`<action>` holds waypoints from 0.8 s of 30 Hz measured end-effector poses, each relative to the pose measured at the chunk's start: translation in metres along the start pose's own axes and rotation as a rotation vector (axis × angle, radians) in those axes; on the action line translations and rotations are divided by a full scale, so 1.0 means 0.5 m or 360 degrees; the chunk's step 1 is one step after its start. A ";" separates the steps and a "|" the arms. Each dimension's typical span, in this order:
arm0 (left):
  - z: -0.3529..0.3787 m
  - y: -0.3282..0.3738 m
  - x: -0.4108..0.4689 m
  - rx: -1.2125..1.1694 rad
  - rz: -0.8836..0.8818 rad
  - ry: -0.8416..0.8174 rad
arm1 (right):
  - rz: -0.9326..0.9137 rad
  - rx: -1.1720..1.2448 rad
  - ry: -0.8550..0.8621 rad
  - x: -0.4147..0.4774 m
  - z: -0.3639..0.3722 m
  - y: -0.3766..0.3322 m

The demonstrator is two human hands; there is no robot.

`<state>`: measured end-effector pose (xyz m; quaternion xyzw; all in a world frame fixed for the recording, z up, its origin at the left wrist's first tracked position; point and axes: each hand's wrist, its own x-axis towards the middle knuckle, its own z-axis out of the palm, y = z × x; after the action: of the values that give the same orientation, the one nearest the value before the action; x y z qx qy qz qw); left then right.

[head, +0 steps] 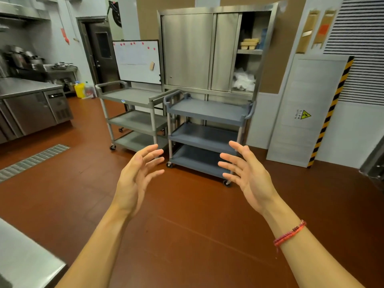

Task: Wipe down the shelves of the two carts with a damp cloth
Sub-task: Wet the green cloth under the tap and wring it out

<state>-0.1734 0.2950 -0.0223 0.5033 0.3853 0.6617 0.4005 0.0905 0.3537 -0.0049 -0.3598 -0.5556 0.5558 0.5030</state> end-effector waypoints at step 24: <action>-0.241 -0.287 0.724 0.0058 0.0016 0.0266 | 0.0100 -0.0032 -0.0281 0.867 0.137 0.192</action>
<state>-0.3330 0.6691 -0.0476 0.4555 0.4268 0.6962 0.3545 -0.0923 0.7639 -0.0216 -0.3317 -0.5918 0.5952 0.4307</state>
